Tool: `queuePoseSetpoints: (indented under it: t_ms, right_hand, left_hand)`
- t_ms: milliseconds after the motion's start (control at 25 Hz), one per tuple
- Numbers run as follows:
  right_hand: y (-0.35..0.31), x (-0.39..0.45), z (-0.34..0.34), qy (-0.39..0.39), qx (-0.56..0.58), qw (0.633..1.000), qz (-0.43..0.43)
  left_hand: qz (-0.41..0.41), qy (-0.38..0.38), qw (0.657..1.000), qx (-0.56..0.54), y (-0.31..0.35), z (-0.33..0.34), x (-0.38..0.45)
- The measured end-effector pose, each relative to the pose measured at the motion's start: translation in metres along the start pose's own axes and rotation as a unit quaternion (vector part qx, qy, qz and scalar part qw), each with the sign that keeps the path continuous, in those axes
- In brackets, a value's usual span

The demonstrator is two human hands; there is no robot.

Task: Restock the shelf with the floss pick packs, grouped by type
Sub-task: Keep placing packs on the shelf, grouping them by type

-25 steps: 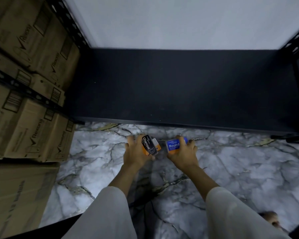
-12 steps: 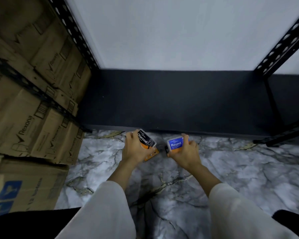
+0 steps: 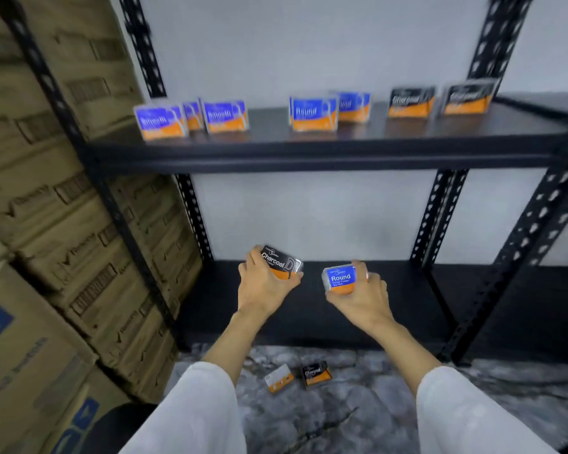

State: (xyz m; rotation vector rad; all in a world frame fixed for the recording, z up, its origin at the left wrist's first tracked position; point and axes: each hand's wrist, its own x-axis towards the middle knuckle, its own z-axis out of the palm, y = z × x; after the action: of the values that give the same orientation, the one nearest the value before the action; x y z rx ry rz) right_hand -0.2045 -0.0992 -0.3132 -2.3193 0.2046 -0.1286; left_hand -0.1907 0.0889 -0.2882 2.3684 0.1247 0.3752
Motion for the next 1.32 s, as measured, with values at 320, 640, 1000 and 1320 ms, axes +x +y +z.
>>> queuePoseSetpoints:
  t_ms: [320,640,1000,1320]
  right_hand:
    - [-0.081,0.001,-0.095,0.135,0.032,0.983,-0.119]
    - [-0.151,0.074,-0.149,0.235,0.053,0.954,-0.18]
    - [-0.16,0.171,-0.162,0.207,0.019,0.967,-0.151]
    - [-0.142,0.17,-0.172,0.183,-0.029,0.973,-0.14]
  left_hand:
    - [0.076,0.136,0.986,-0.059,0.09,-0.074,0.017]
    - [0.101,0.186,0.971,-0.113,0.13,-0.101,0.093]
    - [0.092,0.213,0.967,-0.107,0.146,-0.088,0.158]
    - [0.092,0.219,0.965,-0.111,0.155,-0.074,0.154]
